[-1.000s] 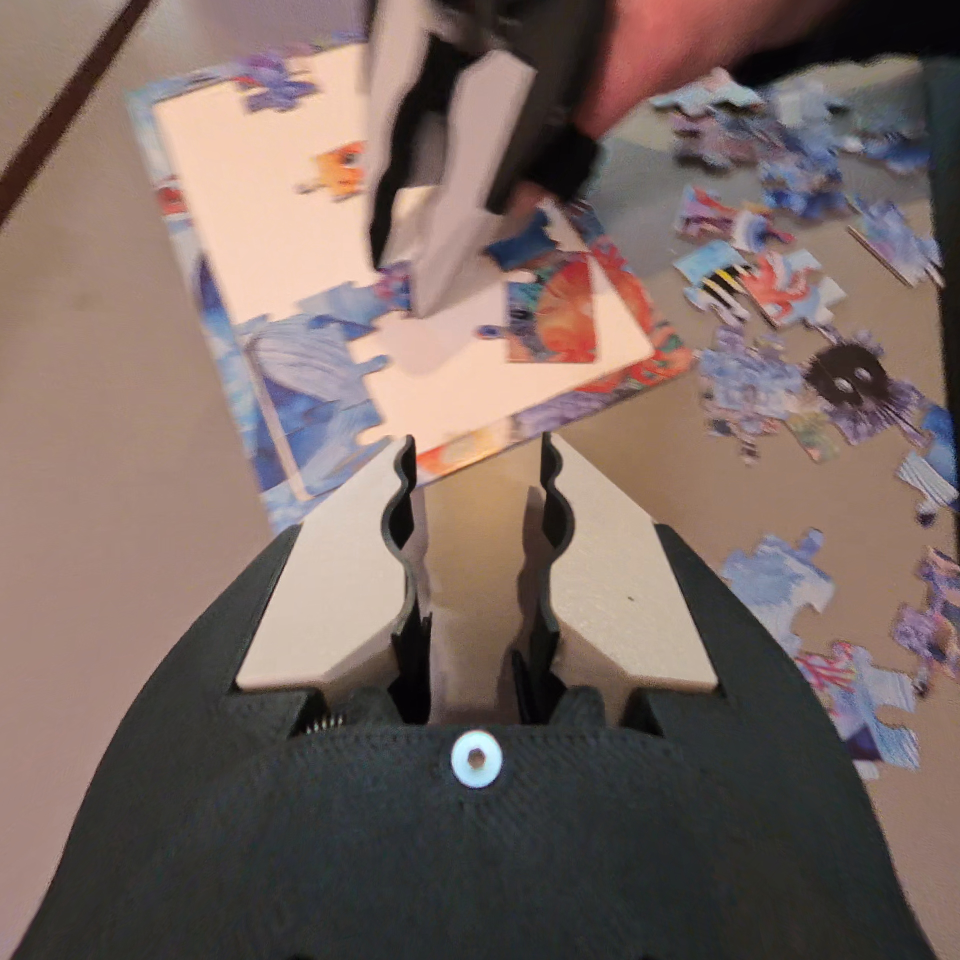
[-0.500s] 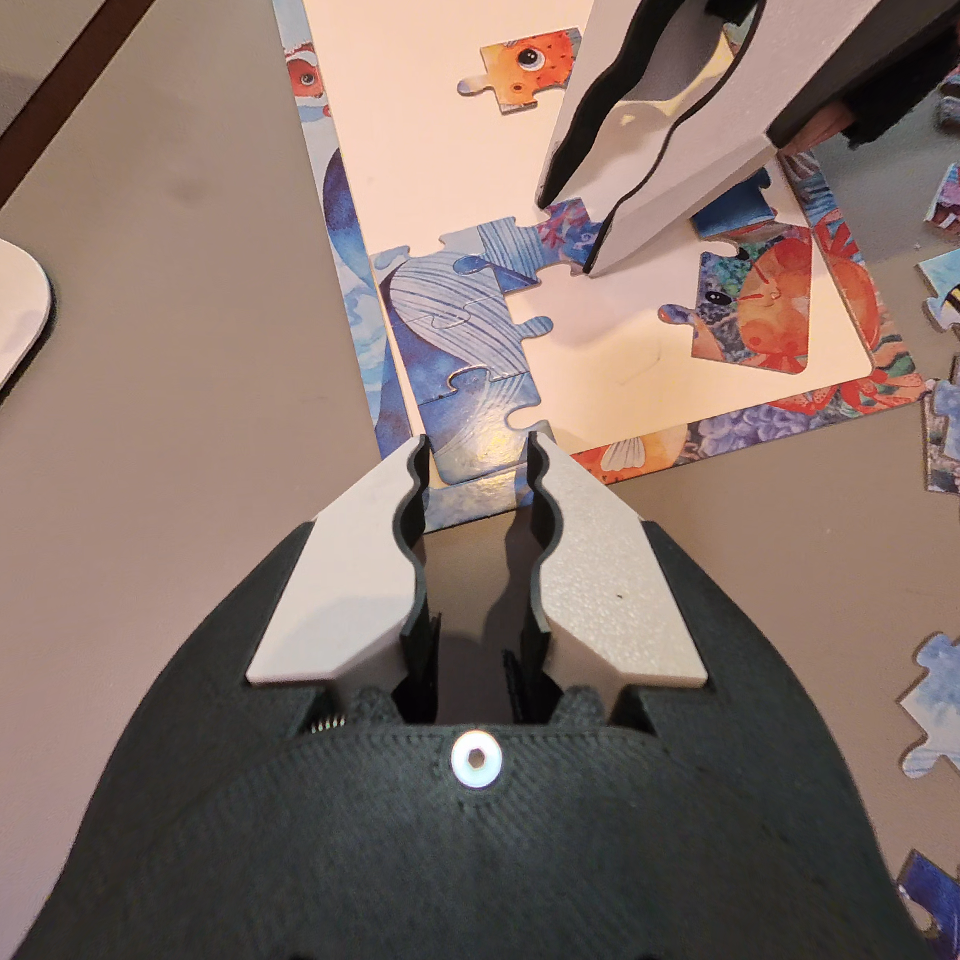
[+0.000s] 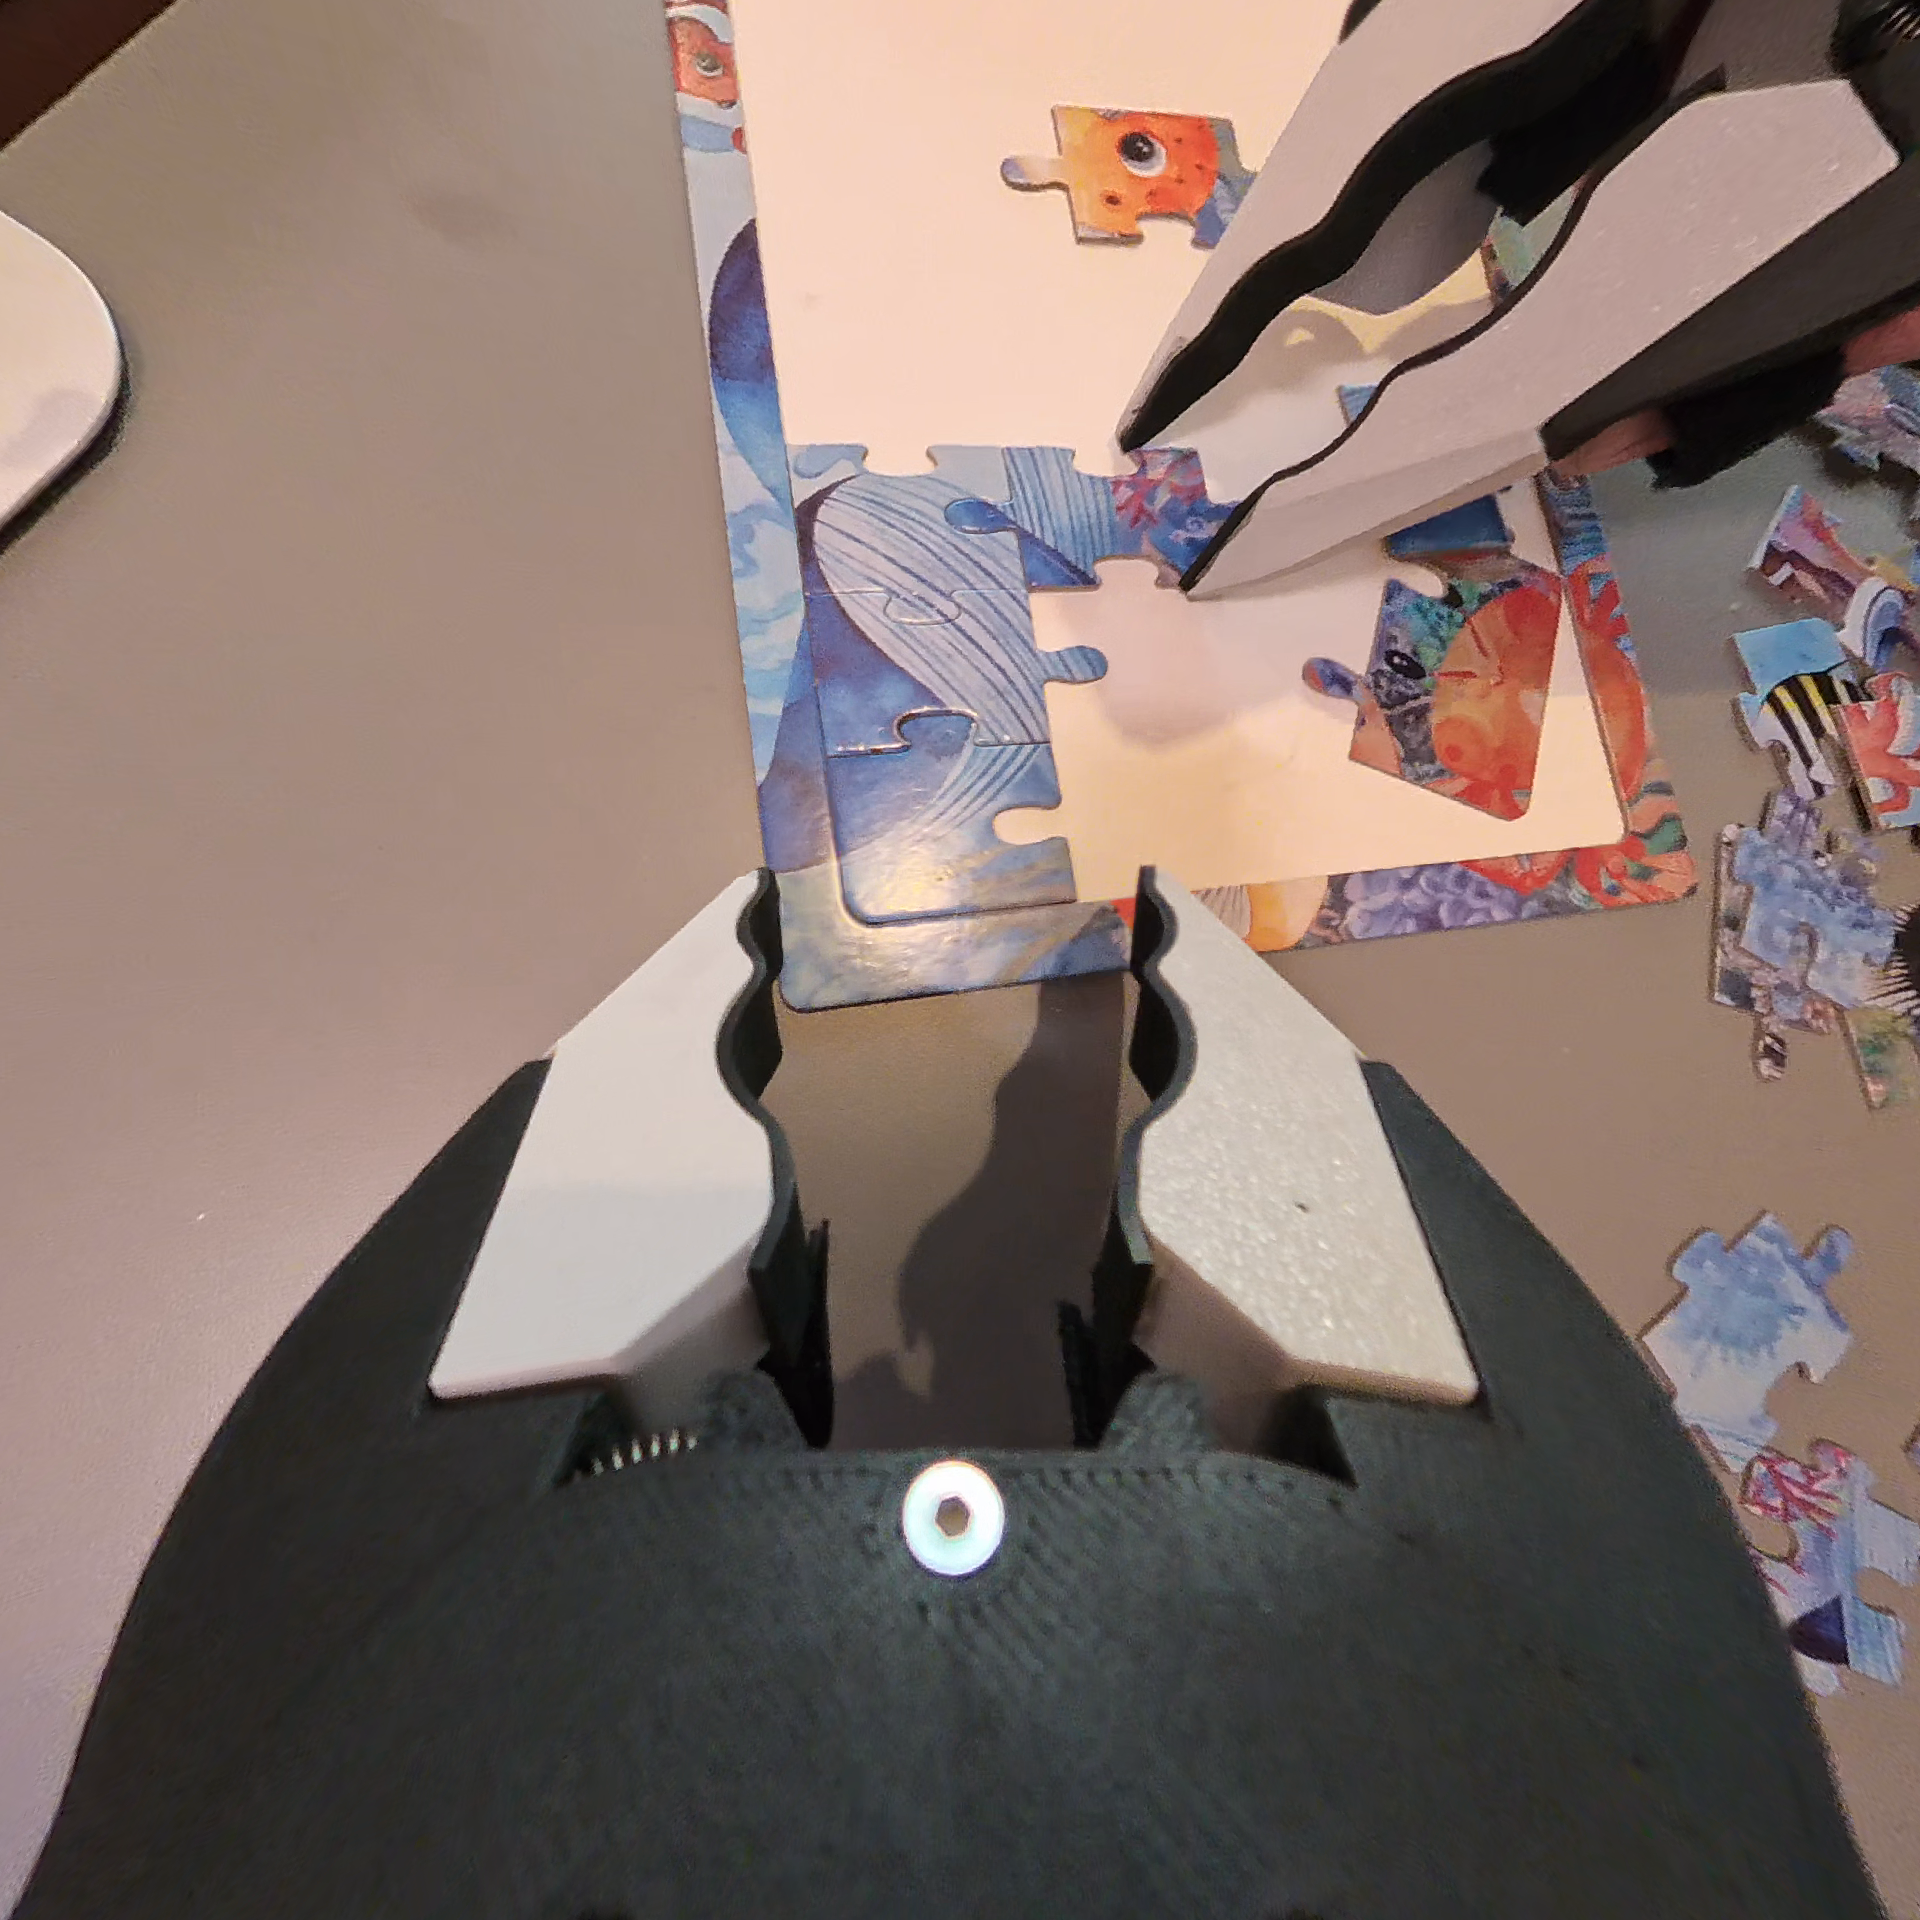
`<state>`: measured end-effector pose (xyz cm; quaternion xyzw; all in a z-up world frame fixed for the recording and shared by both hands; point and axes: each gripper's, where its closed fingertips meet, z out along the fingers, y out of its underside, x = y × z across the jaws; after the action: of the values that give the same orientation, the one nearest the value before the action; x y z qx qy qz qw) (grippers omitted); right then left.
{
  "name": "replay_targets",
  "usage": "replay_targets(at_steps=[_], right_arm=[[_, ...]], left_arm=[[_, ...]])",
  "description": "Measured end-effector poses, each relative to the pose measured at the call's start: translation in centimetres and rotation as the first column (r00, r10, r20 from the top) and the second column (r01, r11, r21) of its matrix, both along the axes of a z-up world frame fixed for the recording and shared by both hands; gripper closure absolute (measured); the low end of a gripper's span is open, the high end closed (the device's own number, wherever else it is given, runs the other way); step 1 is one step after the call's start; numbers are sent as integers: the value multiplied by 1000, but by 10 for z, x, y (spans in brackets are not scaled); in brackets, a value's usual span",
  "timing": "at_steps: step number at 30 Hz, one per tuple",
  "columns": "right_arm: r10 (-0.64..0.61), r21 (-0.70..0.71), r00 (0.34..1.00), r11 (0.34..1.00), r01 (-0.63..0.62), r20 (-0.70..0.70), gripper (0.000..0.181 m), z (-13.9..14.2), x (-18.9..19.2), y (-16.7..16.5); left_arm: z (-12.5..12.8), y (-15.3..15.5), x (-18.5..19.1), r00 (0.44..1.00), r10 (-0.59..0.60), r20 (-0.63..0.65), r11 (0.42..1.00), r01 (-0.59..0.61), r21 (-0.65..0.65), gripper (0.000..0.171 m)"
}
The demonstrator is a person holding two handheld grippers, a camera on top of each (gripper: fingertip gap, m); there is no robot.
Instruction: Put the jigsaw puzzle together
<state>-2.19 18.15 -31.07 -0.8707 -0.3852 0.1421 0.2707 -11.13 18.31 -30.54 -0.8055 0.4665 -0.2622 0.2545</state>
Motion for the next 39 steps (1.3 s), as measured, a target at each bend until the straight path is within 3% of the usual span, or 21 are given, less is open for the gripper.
replay_targets(at_steps=[9,15,23,29,33,37,39], right_arm=[[-12,16,1000,1000,12,5,149,0,-1,0],[-13,19,999,1000,14,-47,137,13,4,-1],[30,1,999,1000,-30,-35,168,2,-1,-6],[6,24,998,1000,-5,-57,153,30,15,-11],[11,-83,1000,996,-9,19,127,17,42,-40],[15,-97,999,995,-12,31,124,0,49,-57],[3,-72,999,997,-1,36,136,-1,50,-57]], left_arm=[[-1,1,-1,1000,4,-19,999,-4,38,108],[1,7,-8,999,24,-24,999,-23,40,113],[-1,3,-9,999,22,-30,1000,-22,-8,117],[3,3,-16,999,39,-20,999,-39,3,118],[5,8,-18,998,59,-3,998,-59,30,120],[-1,4,-16,999,47,-18,999,-47,16,118],[-1,3,-14,999,43,-17,999,-42,19,118]])
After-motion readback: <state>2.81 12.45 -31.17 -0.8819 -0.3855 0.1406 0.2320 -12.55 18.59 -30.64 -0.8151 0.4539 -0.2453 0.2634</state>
